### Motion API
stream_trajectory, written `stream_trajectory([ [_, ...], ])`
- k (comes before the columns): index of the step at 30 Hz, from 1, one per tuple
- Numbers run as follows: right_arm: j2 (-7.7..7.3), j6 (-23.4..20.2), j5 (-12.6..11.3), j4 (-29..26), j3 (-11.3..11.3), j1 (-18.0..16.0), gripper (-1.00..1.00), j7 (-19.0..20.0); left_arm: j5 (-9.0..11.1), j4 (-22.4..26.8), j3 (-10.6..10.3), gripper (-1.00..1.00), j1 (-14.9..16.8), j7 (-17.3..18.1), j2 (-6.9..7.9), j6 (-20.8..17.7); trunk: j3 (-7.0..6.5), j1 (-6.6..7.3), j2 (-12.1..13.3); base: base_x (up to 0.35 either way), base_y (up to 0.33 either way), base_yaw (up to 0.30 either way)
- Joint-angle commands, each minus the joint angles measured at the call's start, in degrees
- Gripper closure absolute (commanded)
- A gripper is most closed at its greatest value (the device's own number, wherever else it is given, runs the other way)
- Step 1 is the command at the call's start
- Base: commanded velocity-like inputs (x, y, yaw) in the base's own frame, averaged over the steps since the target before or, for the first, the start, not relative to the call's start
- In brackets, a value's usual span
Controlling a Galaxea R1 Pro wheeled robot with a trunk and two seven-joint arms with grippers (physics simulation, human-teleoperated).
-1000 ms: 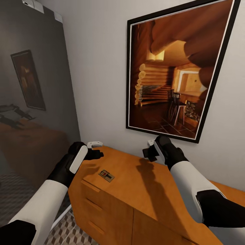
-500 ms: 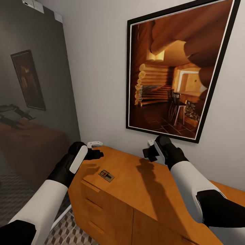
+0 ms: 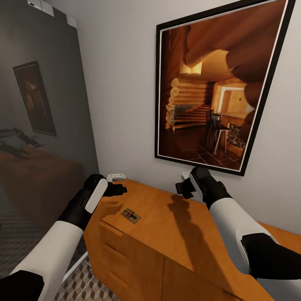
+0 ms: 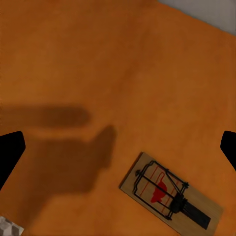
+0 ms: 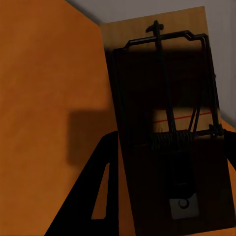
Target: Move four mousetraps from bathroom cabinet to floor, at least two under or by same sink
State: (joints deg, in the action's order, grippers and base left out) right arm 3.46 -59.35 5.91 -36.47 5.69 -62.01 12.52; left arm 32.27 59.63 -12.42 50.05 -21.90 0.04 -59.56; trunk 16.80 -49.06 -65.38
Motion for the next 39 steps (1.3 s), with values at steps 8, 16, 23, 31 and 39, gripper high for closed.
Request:
stream_trajectory([
  [8,-0.03,-0.2,0.5,-0.1,0.1,0.0,1.0,0.6,0.6,0.0,-0.1,-1.0,0.0,-0.6,-0.11,-0.2,0.08,0.0,0.0,0.0,0.0,0.0],
  [16,-0.09,-0.7,0.8,0.3,0.3,0.0,1.0,0.4,3.5,-2.6,0.3,-1.0,0.0,-2.5,-2.71,2.5,0.08,0.0,0.0,0.0,0.0,0.0],
  [23,-0.28,-0.7,0.8,0.3,0.4,0.0,1.0,0.5,6.3,-4.8,0.0,-1.0,0.0,-0.2,-4.97,0.7,0.08,0.0,0.0,0.0,0.0,0.0],
  [31,-0.3,-0.7,0.8,0.2,0.4,0.0,1.0,0.6,9.4,-7.4,-0.1,-1.0,0.0,2.4,-6.94,0.6,0.08,0.0,0.0,0.0,0.0,0.0],
  [39,-0.3,-0.7,0.7,0.3,0.4,0.0,1.0,0.6,12.1,-7.9,-0.1,-1.0,0.0,4.9,-6.98,0.6,0.08,0.0,0.0,0.0,0.0,0.0],
])
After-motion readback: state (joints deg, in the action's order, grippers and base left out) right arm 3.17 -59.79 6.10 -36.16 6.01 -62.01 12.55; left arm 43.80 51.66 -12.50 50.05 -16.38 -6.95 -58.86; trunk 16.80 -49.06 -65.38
